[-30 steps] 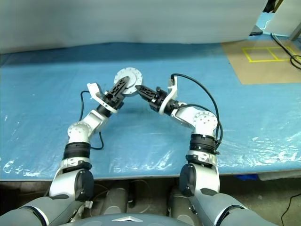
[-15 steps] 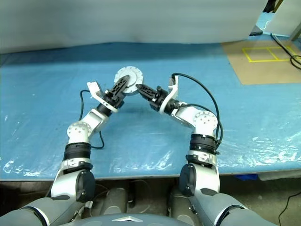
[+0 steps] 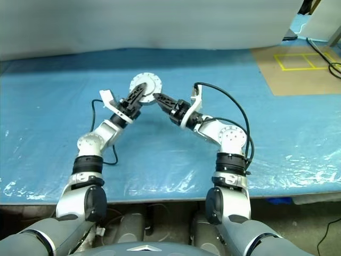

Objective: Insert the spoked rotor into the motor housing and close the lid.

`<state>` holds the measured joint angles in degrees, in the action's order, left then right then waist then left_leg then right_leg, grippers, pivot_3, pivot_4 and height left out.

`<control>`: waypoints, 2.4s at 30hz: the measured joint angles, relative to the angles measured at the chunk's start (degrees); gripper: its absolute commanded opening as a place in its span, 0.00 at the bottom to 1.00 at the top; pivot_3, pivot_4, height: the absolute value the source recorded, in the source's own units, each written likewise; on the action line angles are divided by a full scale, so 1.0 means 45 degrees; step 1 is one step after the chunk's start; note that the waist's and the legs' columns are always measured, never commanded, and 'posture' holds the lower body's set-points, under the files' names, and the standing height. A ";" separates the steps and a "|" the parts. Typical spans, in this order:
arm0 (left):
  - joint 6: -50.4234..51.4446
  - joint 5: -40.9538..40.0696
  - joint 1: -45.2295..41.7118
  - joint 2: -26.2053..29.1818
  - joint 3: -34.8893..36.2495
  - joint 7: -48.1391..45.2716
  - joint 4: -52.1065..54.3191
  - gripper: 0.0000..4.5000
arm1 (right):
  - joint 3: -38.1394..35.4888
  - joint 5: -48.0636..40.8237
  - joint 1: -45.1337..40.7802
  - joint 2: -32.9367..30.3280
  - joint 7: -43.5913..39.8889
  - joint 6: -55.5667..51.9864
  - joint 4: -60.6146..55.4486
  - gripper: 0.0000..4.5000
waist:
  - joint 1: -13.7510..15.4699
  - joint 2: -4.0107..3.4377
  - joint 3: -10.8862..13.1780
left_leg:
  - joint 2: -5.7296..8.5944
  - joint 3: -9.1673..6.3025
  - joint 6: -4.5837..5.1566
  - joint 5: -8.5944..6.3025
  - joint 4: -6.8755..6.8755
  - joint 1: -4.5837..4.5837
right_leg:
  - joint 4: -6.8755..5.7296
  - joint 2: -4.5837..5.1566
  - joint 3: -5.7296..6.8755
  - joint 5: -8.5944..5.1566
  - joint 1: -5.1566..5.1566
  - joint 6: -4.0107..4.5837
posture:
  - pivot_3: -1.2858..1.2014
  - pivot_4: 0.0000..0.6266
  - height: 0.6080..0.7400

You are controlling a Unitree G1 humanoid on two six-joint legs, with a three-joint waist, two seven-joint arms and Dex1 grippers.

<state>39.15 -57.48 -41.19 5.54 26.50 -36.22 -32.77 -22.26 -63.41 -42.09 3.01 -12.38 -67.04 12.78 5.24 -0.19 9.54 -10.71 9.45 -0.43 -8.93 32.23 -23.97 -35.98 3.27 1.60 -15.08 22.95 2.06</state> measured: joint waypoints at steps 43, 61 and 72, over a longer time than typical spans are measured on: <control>-0.5116 0.3328 -0.0210 0.4013 0.2134 0.1750 -0.5286 0.59 | 0.2590 0.5117 0.0912 -0.2340 -0.0807 0.4563 -0.1503 0.60 | 0.0129 0.0111 0.0055 | 0.0024 -0.0124 -0.0001 0.0000 0.0056 -0.0008 | 0.0053 0.0010 0.0055 0.0037 -0.0113 -0.0055 | 0.52 0.24 1.00; -0.6185 0.5150 -0.0195 0.5795 0.1759 0.2309 -0.6040 0.98 | 0.3569 0.6425 0.1554 -0.2292 -0.0990 0.4558 -0.1509 0.60 | 0.0030 0.0115 0.0054 | 0.0006 -0.0128 -0.0002 0.0000 0.0051 0.0029 | 0.0046 0.0009 0.0063 0.0039 -0.0129 -0.0042 | 0.52 0.24 1.00; -0.6624 0.5504 -0.0087 0.7911 0.2114 0.1510 -0.5855 0.98 | 0.3881 0.6947 0.1533 -0.1965 -0.1496 0.4967 -0.1175 0.60 | 0.0125 0.0116 0.0053 | 0.0020 -0.0127 -0.0003 -0.0001 0.0057 0.0054 | 0.0043 0.0035 0.0063 0.0039 -0.0160 -0.0042 | 0.52 0.24 1.00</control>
<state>9.35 -32.71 -41.58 41.14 36.01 -29.42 -59.12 -4.79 -32.15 -35.19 -5.83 -19.11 -44.69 7.49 5.81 0.33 9.77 -10.62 8.88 -0.45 -8.93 32.49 -23.73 -35.79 3.43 1.88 -14.90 22.24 1.87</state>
